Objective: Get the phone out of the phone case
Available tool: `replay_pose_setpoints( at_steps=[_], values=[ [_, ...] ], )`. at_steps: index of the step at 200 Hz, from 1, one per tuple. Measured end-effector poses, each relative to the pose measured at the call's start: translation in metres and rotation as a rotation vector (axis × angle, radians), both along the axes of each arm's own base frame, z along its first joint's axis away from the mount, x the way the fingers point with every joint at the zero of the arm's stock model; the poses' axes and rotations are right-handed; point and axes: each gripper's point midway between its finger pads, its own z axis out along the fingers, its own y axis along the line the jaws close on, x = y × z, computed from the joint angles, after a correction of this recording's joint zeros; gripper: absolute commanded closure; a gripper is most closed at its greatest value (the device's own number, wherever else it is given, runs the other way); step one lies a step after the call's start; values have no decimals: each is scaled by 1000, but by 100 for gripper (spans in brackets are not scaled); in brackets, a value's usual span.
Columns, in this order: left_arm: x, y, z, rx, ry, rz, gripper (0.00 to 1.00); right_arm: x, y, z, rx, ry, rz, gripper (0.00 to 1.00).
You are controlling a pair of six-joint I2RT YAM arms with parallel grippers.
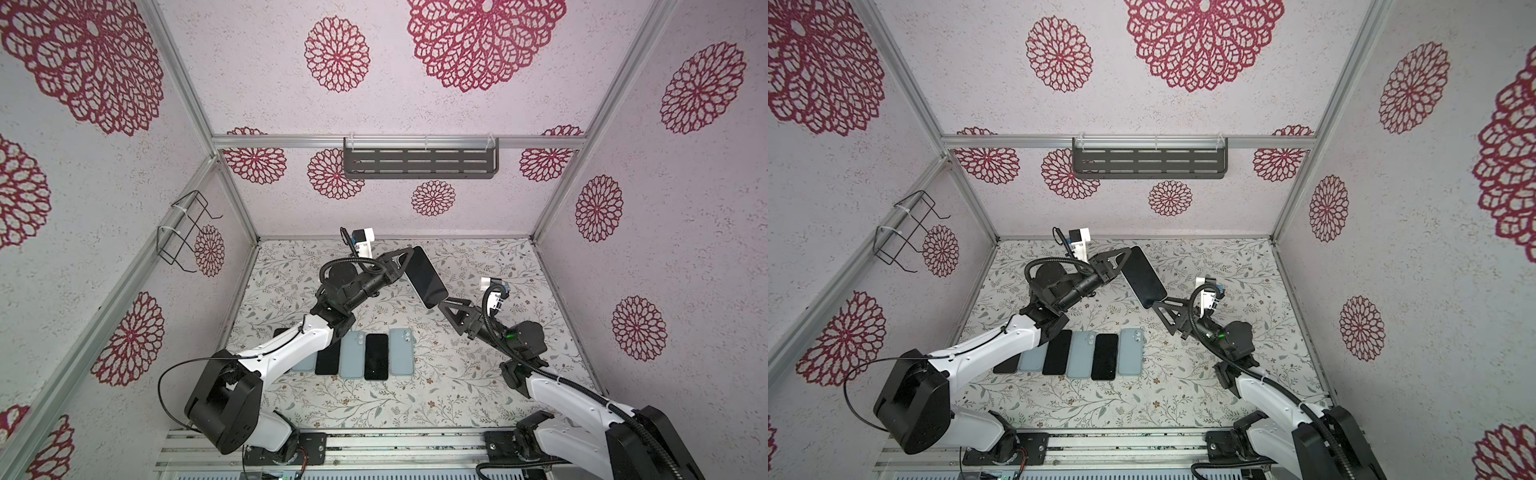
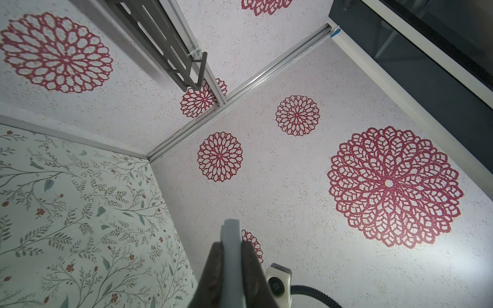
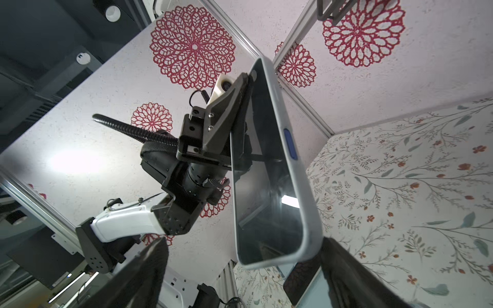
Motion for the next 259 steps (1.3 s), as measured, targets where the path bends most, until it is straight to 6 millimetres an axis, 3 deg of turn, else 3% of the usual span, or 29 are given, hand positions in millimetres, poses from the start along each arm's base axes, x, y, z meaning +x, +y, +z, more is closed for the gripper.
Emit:
replay_pose_setpoints(
  at_steps=[49,93,124,129,157,175,216,259],
  values=[
    [-4,-4,-2,-16,-9,-14,100,10,6,6,59,34,30,41],
    [-11,-7,6,-50,-32,-31,100,15,8,13,108,52,51,81],
    [-13,-8,11,-69,-58,-40,100,12,7,20,154,83,81,97],
    [-14,-8,12,-72,-61,-42,95,11,7,21,157,84,85,99],
    [-17,-9,12,-84,-66,-48,39,8,6,25,151,77,86,100],
    [-18,-10,8,-80,-58,-50,19,7,6,25,141,79,83,100],
    [-26,-17,-2,-84,-27,-76,12,2,4,36,137,53,84,100],
    [-35,-22,-11,-104,2,-111,17,0,4,45,140,28,87,100]
  ],
)
